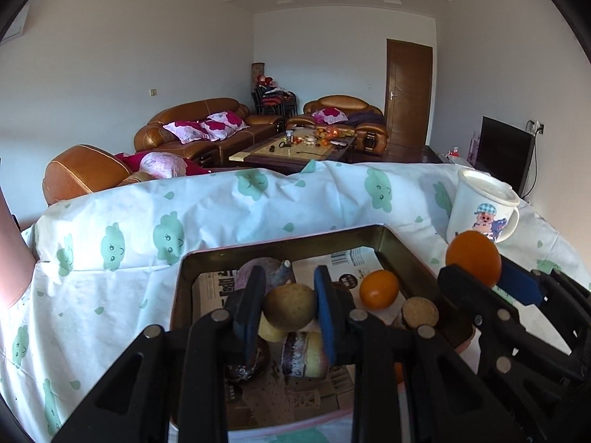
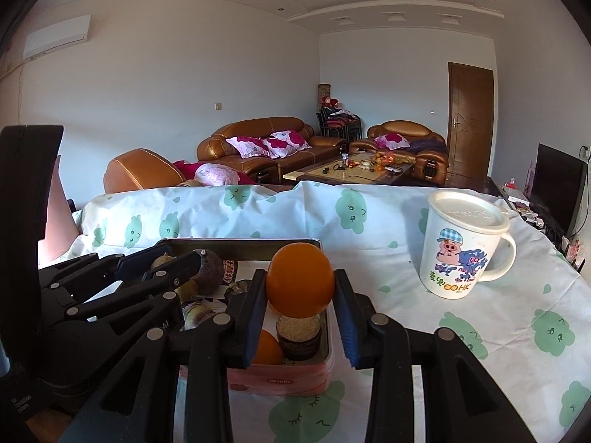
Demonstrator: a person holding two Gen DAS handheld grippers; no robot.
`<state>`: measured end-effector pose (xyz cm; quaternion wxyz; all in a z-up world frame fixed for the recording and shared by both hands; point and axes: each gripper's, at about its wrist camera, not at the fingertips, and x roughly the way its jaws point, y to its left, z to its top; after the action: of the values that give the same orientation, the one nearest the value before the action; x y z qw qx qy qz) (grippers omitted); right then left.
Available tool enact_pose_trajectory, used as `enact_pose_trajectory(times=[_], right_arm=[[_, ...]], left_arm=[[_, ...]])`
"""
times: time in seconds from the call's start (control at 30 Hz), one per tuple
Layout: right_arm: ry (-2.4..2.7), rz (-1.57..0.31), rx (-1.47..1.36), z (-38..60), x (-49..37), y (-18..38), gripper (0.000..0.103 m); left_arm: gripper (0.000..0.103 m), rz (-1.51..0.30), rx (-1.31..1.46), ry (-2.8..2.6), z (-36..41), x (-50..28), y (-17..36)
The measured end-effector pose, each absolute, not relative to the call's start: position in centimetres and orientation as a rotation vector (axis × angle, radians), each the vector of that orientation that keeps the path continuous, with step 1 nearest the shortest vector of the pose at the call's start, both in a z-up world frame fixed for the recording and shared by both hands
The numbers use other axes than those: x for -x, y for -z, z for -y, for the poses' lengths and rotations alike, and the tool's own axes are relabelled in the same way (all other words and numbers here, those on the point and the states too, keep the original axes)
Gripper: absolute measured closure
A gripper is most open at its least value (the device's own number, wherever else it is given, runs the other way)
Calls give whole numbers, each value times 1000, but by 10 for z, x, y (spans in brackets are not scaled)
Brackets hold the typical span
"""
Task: Organize fruits
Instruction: 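Carry the orange and brown fruit over the tin with both tools, then open both tools over the tin to release the fruits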
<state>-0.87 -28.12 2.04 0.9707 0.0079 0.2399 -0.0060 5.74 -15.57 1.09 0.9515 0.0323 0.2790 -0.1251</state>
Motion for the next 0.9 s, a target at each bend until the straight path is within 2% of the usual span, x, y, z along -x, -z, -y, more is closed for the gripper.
enact_pose_trajectory(times=[0.23, 0.5, 0.9], right_arm=[[23, -478, -17, 279, -21, -26, 65], [-56, -627, -51, 263, -78, -4, 65], [-207, -705, -202, 281, -87, 9, 64]], left_arm=[[74, -586, -5, 249, 138, -86, -15], [74, -658, -23, 172, 135, -103, 3], [73, -620, -68, 172, 140, -97, 1]])
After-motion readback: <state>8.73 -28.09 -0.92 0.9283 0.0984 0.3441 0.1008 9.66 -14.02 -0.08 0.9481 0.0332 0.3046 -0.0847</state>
